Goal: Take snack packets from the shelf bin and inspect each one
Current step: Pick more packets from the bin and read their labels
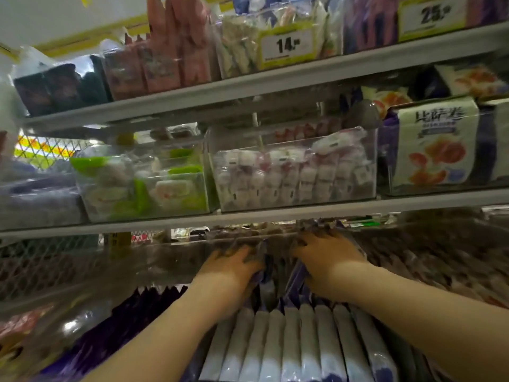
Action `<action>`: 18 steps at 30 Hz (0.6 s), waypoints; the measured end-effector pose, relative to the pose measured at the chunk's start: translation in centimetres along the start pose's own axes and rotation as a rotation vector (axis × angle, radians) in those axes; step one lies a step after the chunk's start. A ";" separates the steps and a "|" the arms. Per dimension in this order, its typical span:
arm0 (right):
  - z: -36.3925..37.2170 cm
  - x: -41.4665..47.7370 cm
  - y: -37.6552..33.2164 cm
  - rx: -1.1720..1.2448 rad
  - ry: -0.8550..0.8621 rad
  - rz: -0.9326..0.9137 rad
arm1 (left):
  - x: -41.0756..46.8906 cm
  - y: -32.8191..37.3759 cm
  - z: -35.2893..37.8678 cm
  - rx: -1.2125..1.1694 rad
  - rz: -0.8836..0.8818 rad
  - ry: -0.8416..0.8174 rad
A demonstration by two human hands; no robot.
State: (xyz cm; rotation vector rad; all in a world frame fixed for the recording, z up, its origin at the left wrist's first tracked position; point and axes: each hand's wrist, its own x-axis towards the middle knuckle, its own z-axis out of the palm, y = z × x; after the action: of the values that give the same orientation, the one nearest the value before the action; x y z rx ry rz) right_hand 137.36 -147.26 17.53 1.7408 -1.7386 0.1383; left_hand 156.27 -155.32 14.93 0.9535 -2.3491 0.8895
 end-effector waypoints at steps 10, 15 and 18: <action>-0.3 0.9 0.2 -0.111 0.053 -0.055 | -1.0 -3.2 -0.4 -0.109 -0.430 0.156; -0.1 0.1 0.6 0.003 0.233 -0.104 | -1.1 -2.7 -0.9 -0.160 -0.388 0.136; 0.1 -0.9 0.8 0.053 0.315 -0.129 | -1.0 -2.8 -1.4 -0.188 -0.377 0.076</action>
State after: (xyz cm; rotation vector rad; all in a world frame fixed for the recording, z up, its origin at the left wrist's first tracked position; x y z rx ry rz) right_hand 136.50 -146.40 17.29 1.7555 -1.4041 0.3835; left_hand 159.24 -155.44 16.42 1.2050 -2.0491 0.5363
